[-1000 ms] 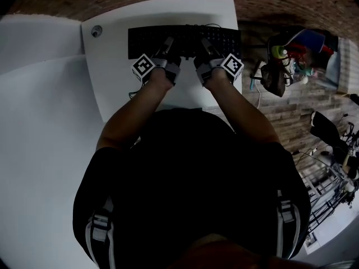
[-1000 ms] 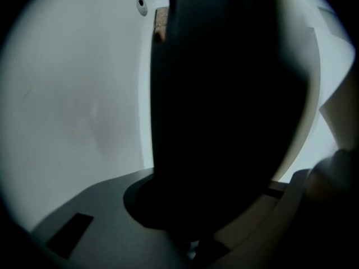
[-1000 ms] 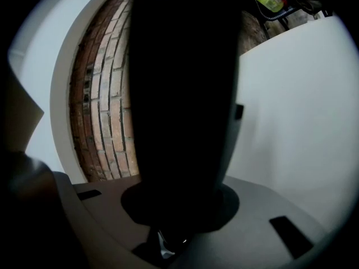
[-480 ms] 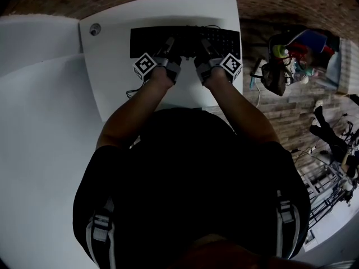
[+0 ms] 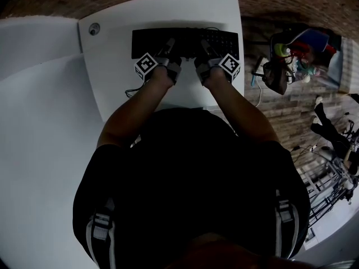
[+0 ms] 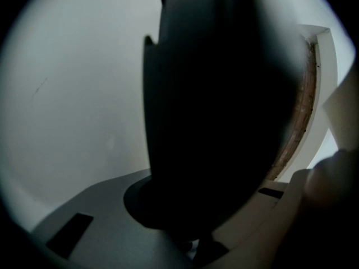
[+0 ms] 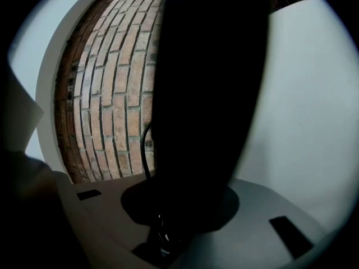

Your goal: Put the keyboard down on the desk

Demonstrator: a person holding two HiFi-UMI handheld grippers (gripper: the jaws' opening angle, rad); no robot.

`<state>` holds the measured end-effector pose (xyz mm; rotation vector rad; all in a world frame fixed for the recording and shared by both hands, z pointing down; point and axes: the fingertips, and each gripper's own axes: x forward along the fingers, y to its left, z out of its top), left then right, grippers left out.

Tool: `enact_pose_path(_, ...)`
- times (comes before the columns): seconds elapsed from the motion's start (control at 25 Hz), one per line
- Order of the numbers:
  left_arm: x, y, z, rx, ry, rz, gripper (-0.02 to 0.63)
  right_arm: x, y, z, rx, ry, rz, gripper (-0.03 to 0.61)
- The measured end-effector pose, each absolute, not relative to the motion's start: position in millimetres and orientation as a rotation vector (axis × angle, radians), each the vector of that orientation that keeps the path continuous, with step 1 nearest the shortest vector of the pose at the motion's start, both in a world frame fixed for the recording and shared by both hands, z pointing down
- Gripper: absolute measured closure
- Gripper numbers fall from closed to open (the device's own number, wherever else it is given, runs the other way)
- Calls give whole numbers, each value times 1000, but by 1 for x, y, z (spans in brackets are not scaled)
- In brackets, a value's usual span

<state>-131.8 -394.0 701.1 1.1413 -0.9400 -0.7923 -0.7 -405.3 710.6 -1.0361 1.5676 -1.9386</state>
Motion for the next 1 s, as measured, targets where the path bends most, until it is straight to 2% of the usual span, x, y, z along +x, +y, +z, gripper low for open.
enact_pose_path(1.0, -130, -366, 737, 1042, -964, -721, 532, 0, -380, 743, -1103, 1518, -2052, 466)
